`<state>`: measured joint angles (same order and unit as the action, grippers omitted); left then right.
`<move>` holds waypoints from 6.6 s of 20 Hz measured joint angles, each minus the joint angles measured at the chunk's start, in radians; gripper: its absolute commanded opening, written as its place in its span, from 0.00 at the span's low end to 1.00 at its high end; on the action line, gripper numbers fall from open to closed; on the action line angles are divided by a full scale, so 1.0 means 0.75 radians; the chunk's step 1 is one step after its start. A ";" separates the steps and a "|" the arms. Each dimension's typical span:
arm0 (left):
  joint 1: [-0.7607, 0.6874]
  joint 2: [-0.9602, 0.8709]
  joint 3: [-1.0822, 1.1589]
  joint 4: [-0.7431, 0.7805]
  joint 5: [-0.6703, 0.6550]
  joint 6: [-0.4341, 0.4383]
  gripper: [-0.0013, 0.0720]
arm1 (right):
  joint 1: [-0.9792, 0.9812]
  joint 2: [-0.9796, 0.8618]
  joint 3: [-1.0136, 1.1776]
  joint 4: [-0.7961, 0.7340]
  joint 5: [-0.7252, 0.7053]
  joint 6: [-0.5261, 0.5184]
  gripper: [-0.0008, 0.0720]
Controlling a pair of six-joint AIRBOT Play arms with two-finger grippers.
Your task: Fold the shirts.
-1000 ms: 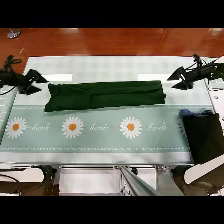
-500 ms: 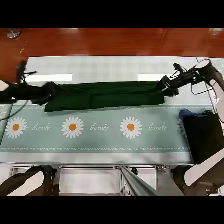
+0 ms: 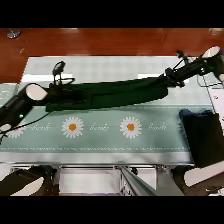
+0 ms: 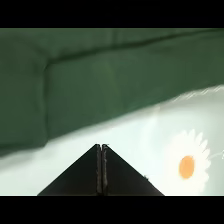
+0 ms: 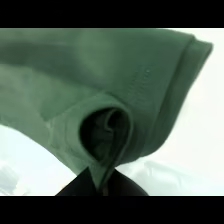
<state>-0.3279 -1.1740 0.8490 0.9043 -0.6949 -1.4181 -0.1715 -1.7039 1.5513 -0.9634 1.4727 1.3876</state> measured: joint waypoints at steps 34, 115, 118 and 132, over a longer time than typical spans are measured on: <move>0.350 -0.055 0.488 0.235 -0.529 -0.121 0.06 | 0.672 0.497 -0.271 0.064 -0.366 0.222 0.04; 0.297 0.812 -0.566 0.015 -0.063 -0.151 0.06 | -1.071 1.224 -0.546 -0.896 0.486 0.425 0.86; 0.331 0.751 -0.467 0.016 -0.028 -0.106 0.06 | -1.071 1.118 -0.406 -0.808 0.437 0.424 0.47; 0.103 -0.075 0.573 0.465 -0.488 -0.161 0.06 | 0.380 0.412 -0.030 -0.662 -0.163 0.415 0.04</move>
<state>-0.2508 -1.2301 1.2785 1.2530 -1.0607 -1.5387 0.1139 -1.3949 1.5288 -1.4601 1.3502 1.6985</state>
